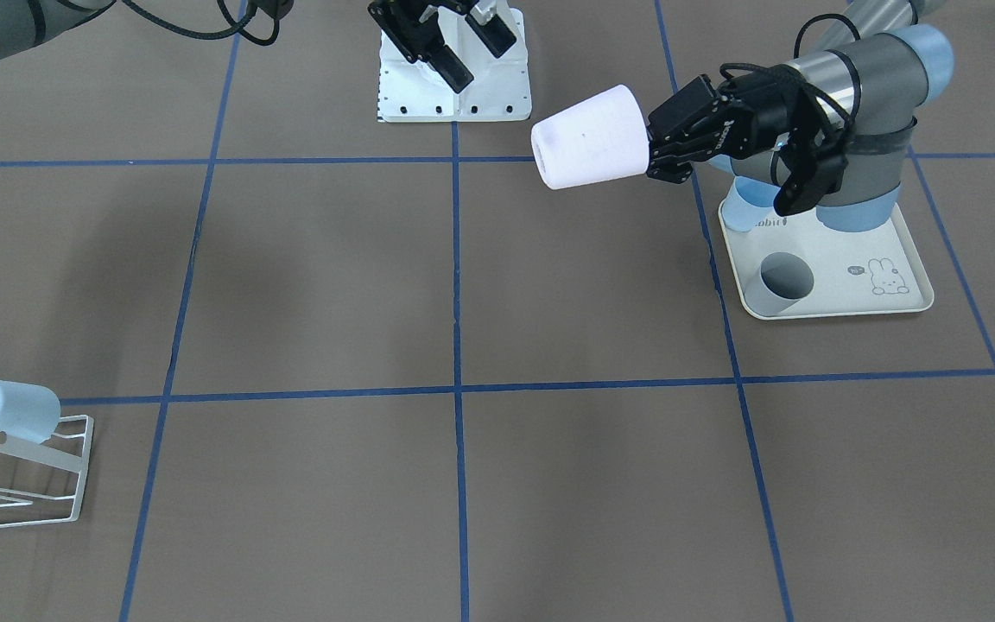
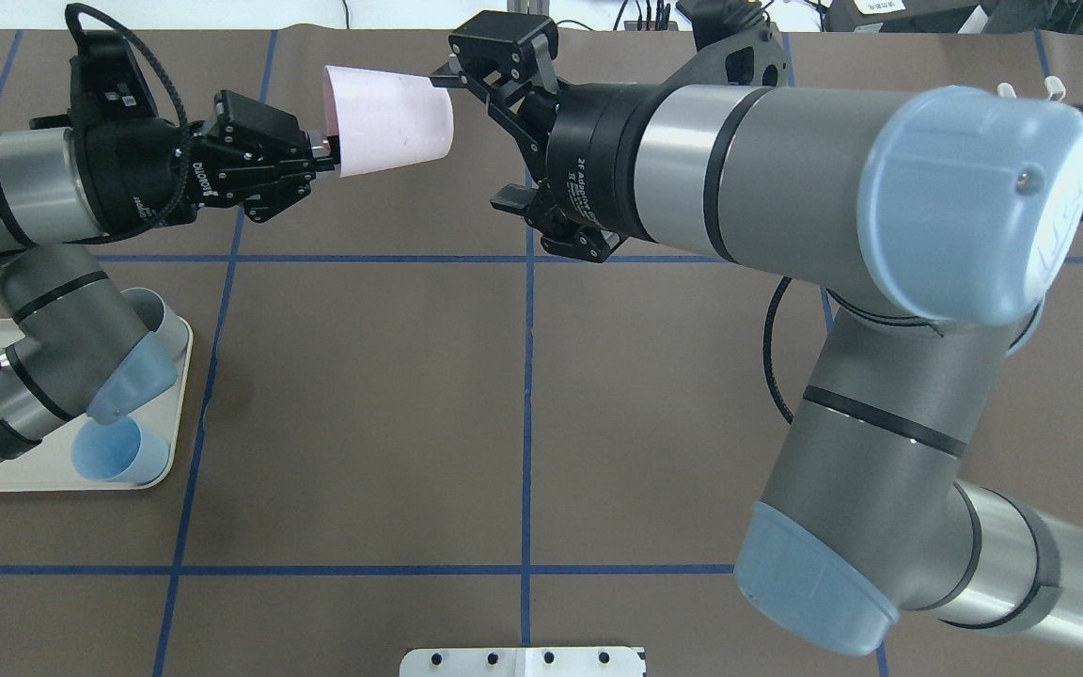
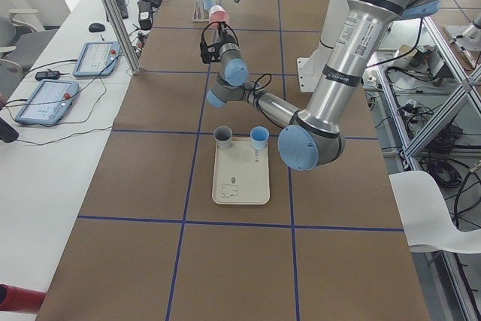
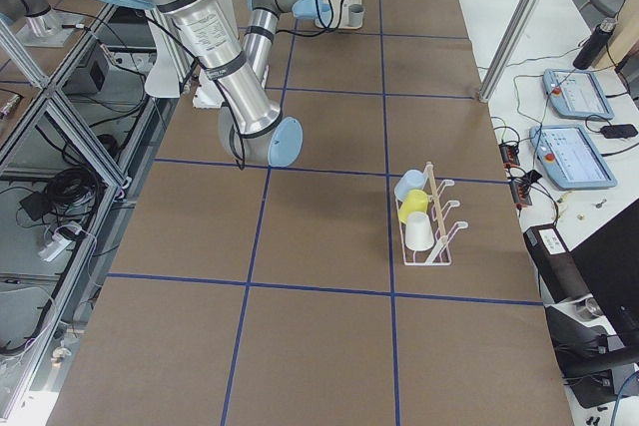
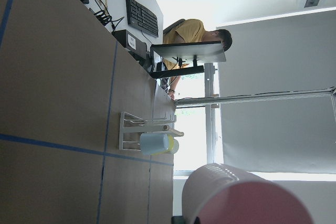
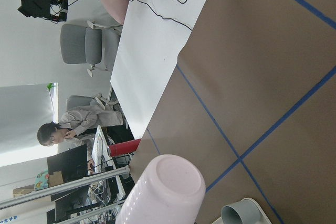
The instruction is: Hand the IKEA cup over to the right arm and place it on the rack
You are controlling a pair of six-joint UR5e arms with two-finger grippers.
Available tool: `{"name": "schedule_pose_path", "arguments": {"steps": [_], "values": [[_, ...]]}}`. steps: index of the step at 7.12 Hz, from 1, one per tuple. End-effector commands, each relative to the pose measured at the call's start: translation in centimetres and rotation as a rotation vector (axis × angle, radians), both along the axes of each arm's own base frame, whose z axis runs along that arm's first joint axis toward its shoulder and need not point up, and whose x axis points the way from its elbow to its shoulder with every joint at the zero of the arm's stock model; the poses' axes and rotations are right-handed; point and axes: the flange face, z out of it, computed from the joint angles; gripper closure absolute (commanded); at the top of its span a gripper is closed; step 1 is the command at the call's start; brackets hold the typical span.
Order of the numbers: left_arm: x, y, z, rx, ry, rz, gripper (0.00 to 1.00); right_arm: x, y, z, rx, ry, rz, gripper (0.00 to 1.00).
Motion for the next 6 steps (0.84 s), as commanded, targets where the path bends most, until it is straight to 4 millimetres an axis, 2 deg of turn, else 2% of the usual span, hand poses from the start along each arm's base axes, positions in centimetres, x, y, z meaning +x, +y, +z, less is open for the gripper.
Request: {"name": "schedule_pose_path", "arguments": {"steps": [1, 6], "values": [[0.3, -0.2, -1.7, -0.034, 0.101, 0.059, 1.00, -0.1, -0.1, 0.1, 0.004, -0.013, 0.001, 0.00], [1.3, 1.3, -2.0, -0.055, 0.217, 0.113, 1.00, 0.5, 0.2, 0.2, -0.021, -0.122, -0.001, 0.00]]}}
